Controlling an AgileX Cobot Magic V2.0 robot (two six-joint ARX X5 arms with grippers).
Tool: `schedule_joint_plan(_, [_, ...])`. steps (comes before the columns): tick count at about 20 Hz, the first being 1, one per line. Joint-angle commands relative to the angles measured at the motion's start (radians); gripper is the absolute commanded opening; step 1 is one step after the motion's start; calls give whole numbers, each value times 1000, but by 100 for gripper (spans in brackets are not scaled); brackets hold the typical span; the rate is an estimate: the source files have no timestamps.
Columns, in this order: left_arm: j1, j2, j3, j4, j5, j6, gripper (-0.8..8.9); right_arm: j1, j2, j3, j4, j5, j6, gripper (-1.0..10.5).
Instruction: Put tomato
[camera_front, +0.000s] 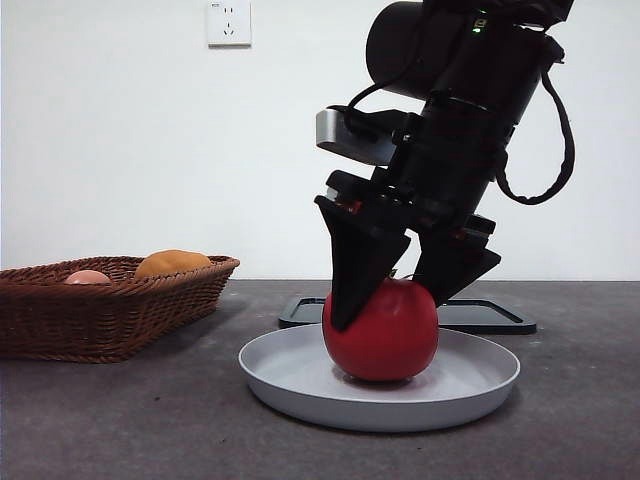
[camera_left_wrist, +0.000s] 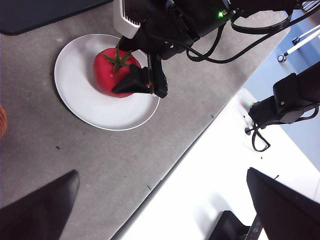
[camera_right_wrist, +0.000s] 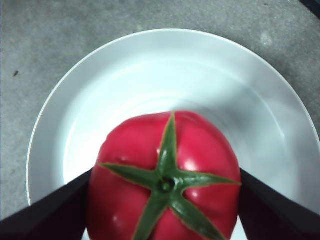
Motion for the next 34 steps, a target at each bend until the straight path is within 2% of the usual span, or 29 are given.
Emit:
schedule_joint_plan(1, [-4,8,21,6,2,12,589,10,9,34,-19,-5,10,313])
schedule_joint_plan(7, [-4,8,21,7,2,12,589,-14,-4,199,-89,24,-18,313])
schedule_joint_plan(9, [-4,8,21,7,2,12,589,-41,-4,248,-85,55,-32,313])
schedule_joint_plan(12, [-4,8,21,6,2,12,589,-108,14,299,-65,56,-54,314])
schedule_joint_plan(18, [-4,8,21,6,2,12,589,-237,234,436,-14,56,-84,314])
schedule_joint_plan(24, [-4,8,21,4,2,12,589,-260,410,545,34,56,-88,314])
schedule_joint_plan(30, [-4,8,21,4,2,12,589,-259,446,548,31,56,-88,316])
schedule_joint_plan(31, [-4,8,21,4,2,12,589,-259,446,548,23,56,-88,322])
schedule_joint_plan(34, [-4,8,21,4,2,12,589,-259,445,552,23,56,-87,497])
